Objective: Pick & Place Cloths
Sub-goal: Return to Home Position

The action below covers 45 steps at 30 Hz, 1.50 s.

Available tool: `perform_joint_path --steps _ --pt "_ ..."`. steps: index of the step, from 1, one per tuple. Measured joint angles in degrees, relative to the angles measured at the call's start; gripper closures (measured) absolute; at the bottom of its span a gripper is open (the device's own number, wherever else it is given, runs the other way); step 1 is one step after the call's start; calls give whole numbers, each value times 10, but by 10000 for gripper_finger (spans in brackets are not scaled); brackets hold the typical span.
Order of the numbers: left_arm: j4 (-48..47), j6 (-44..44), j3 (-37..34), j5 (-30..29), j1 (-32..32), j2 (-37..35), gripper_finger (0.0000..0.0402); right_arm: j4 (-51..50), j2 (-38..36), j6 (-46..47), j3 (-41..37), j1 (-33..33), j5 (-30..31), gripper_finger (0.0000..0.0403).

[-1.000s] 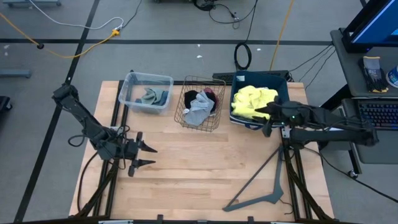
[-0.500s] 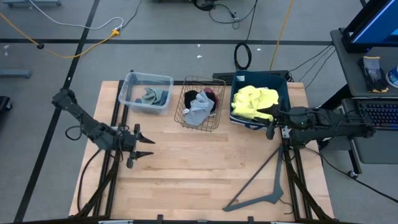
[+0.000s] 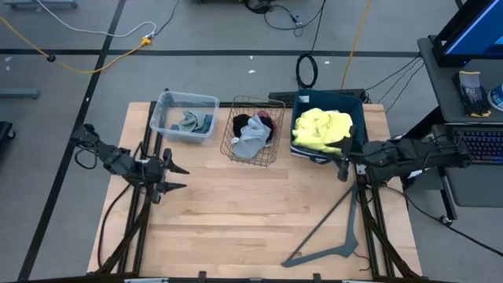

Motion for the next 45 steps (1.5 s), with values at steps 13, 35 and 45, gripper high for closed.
perform_joint_path --steps 13,35,45 --pt "28 9 -22 0 -1 1 192 -53 -128 43 -23 2 -129 248" --pt "130 64 -81 11 0 1 192 244 -188 0 -270 2 -220 248" --pt "120 58 -81 9 6 1 192 250 -207 -19 -306 2 -218 248"
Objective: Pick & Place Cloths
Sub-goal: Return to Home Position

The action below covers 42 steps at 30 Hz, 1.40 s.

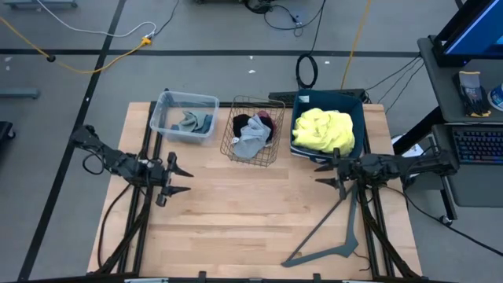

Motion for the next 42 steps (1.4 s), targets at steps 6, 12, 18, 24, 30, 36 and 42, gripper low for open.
perform_joint_path --steps 6,12,18,24,30,36,42 --pt "-5 2 0 4 36 0 192 12 0 0 -20 0 4 248" --pt "-1 19 0 42 83 0 192 20 -2 -25 -21 0 16 248" --pt "3 15 0 106 140 0 192 22 -2 -35 -21 0 44 248" --pt "32 15 0 176 182 0 192 41 -2 -44 -23 0 39 248" --pt "31 14 0 199 200 0 192 35 -1 -46 -23 0 -5 248" --pt "31 8 0 184 204 0 192 35 -1 -76 -23 0 -45 248" --pt "30 -29 0 175 204 0 192 36 -1 -88 -23 0 -45 248"
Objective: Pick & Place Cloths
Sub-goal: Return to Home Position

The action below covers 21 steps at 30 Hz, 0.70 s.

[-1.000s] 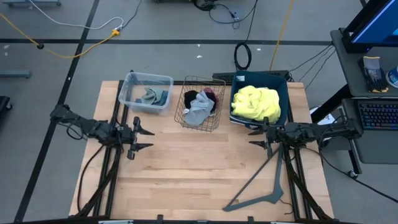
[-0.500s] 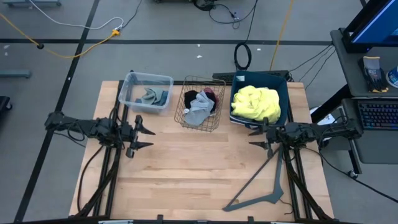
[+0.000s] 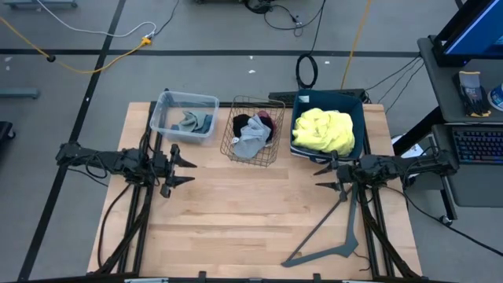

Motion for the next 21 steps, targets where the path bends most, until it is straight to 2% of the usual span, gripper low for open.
perform_joint_path --steps 21 --pt "0 2 0 0 0 0 192 1 0 0 1 0 1 248"
